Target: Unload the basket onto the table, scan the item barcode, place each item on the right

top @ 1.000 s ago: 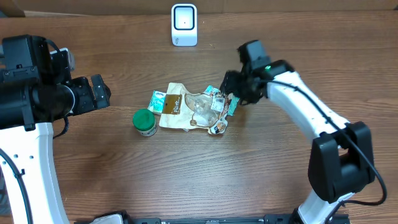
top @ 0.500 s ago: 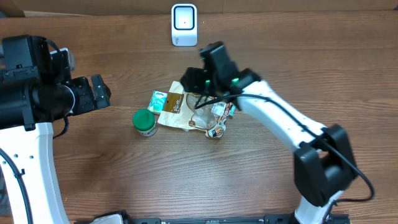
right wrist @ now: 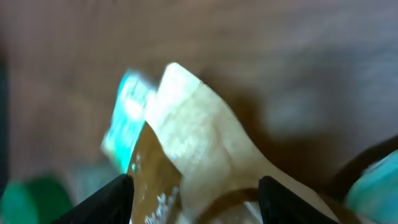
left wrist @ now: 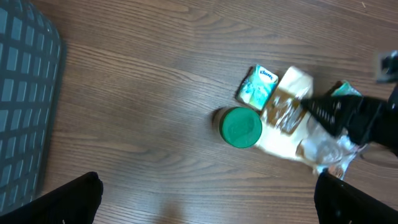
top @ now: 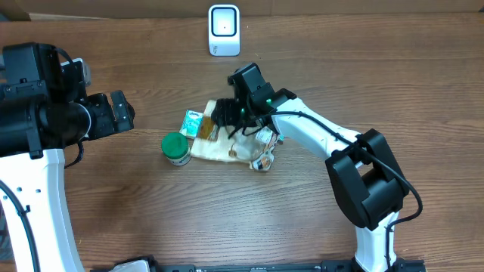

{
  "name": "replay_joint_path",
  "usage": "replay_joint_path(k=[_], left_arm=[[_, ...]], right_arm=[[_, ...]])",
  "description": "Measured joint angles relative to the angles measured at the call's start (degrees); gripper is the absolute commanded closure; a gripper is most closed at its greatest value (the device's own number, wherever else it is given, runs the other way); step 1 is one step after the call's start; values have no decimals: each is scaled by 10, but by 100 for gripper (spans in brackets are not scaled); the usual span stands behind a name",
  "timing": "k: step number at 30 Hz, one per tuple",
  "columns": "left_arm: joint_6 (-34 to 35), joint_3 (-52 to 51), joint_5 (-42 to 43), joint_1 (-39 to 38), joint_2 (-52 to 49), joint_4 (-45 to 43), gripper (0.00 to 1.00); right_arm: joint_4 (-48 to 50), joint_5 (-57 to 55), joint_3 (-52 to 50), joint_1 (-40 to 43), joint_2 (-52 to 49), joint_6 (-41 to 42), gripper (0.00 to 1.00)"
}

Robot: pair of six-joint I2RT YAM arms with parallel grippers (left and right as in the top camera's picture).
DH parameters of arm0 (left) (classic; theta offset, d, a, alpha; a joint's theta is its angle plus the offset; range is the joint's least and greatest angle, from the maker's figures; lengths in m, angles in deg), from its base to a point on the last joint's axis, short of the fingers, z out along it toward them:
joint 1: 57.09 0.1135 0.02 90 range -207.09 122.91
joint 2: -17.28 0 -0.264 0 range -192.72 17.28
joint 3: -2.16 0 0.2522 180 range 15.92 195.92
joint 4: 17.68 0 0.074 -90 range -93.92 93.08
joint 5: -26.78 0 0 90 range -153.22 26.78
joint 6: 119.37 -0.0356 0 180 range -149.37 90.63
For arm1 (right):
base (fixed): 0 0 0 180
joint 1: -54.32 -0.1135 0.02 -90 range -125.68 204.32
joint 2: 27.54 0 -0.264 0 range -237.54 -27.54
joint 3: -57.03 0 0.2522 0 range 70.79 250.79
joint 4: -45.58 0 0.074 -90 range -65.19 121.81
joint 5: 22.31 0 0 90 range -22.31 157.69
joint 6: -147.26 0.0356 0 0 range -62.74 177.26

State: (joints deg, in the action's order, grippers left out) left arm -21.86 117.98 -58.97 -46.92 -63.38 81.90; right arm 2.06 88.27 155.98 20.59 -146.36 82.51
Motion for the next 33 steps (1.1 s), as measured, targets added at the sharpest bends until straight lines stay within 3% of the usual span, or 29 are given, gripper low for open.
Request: replay_joint_path(k=[3,10,13,19,26,33], left_arm=[[0,0,0,0,0,0,0],[0,0,0,0,0,0,0],[0,0,0,0,0,0,0],[0,0,0,0,0,0,0],[0,0,0,0,0,0,0],[0,0,0,0,0,0,0]], right_arm=[[-92,58,11,8,8,-54,28],[-331,100,36,32,31,-170,28],[-376,101,36,34,33,-189,29],[-383,111,36,19,33,-183,44],[-354,79,36,-86,33,-103,61],[-336,19,17,-128,31,8,64]])
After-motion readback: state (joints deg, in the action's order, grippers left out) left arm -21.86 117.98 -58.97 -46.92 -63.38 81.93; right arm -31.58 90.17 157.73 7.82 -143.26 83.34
